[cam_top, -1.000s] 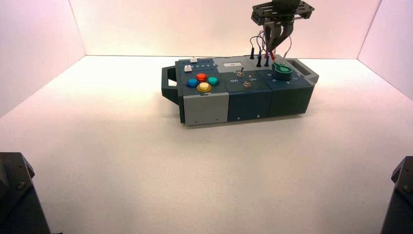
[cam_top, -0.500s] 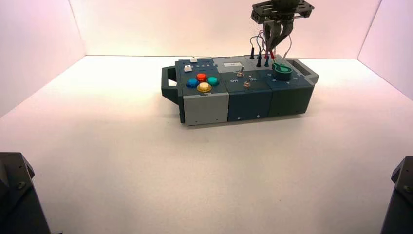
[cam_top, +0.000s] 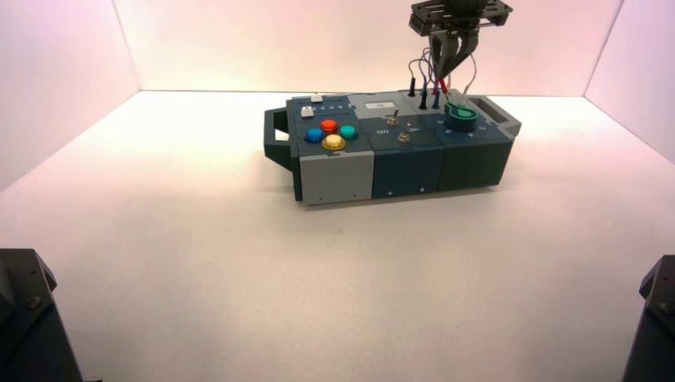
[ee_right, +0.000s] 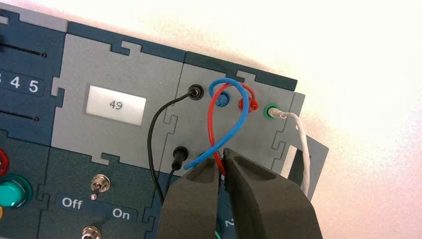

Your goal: Insert the red wire.

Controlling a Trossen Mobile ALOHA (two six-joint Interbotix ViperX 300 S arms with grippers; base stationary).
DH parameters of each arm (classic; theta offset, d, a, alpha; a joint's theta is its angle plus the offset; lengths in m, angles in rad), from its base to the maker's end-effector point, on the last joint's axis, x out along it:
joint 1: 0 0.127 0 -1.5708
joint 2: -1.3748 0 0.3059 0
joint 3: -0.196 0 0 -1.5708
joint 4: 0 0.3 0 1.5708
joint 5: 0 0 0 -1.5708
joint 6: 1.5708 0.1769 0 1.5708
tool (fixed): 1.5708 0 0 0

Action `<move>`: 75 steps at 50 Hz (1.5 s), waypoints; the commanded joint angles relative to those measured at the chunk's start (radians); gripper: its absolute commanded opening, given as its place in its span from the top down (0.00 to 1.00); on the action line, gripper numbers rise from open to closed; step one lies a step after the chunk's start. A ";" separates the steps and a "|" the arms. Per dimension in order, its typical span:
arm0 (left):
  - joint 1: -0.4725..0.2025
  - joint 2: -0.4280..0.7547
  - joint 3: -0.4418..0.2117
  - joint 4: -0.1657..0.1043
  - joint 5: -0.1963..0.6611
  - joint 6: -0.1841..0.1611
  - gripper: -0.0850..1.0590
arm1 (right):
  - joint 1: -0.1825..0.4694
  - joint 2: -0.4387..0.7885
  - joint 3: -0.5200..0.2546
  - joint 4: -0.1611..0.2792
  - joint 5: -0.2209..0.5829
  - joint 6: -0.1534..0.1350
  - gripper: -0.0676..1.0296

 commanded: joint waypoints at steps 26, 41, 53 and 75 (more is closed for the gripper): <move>0.006 -0.008 -0.031 -0.003 -0.008 -0.003 0.69 | 0.003 -0.009 -0.009 0.000 0.003 -0.005 0.96; 0.006 -0.006 -0.031 -0.003 -0.008 -0.003 0.69 | 0.003 -0.008 -0.018 -0.002 0.003 -0.005 0.96; 0.006 -0.008 -0.031 -0.003 -0.008 -0.003 0.69 | 0.002 0.000 -0.018 -0.002 0.017 -0.005 0.96; 0.006 -0.006 -0.031 -0.003 -0.009 -0.003 0.69 | 0.000 -0.020 0.002 -0.040 0.054 0.000 0.96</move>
